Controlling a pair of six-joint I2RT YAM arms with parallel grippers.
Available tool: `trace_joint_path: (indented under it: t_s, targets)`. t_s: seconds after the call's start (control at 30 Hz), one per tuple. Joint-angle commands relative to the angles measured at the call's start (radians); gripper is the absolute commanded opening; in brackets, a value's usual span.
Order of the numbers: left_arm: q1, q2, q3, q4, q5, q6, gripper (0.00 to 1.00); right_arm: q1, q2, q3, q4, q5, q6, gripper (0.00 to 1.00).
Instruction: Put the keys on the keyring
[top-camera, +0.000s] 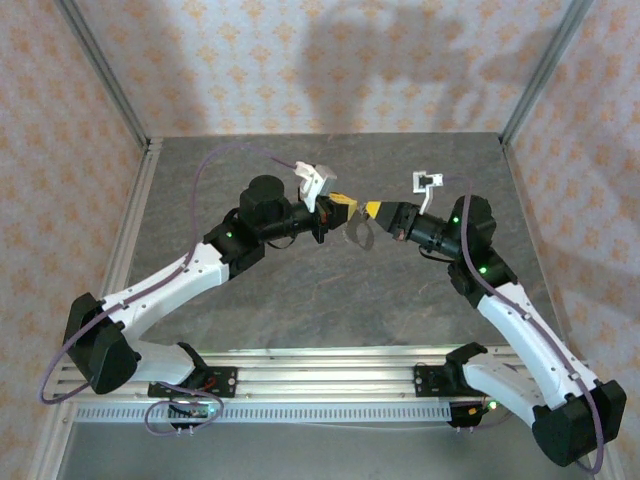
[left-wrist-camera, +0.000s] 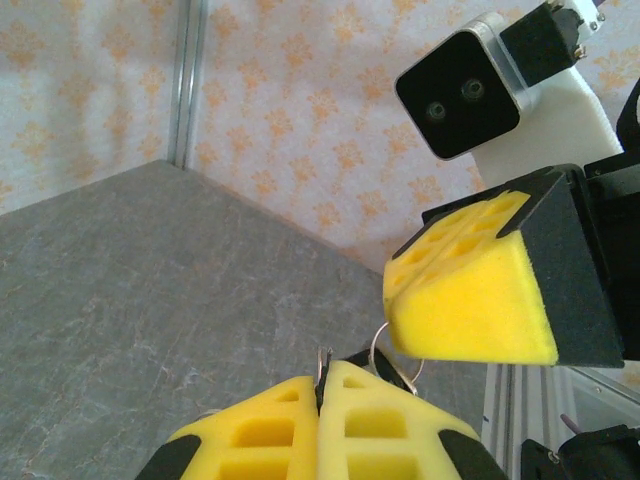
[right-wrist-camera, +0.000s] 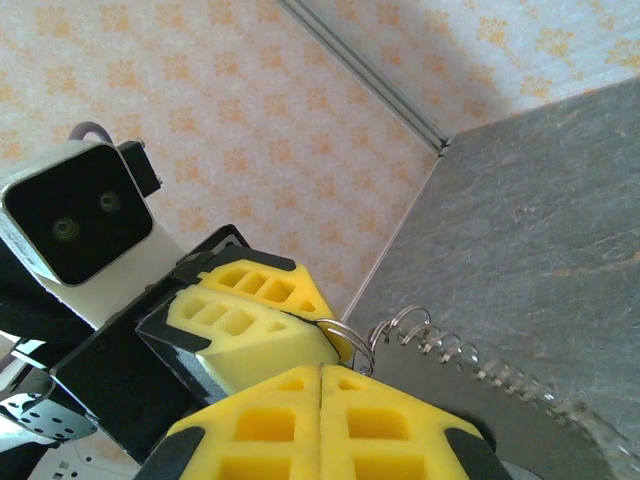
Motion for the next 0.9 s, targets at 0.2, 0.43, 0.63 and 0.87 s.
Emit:
trace_joint_path:
  t_s: [0.2, 0.43, 0.63, 0.87]
  targets:
    - [-0.016, 0.008, 0.041, 0.057, 0.027, -0.011, 0.0, 0.019, 0.009, 0.035, 0.068, -0.002, -0.017, 0.0]
    - [-0.018, 0.006, 0.042, 0.054, 0.042, -0.011, 0.0, 0.019, 0.018, 0.04, 0.068, 0.028, -0.026, 0.0]
    - [-0.021, 0.003, 0.039, 0.051, 0.046, -0.009, 0.0, 0.019, 0.022, 0.043, 0.063, 0.049, -0.035, 0.0]
    - [-0.022, 0.0, 0.039, 0.051, 0.061, -0.009, 0.0, 0.018, 0.027, 0.045, 0.056, 0.073, -0.042, 0.0]
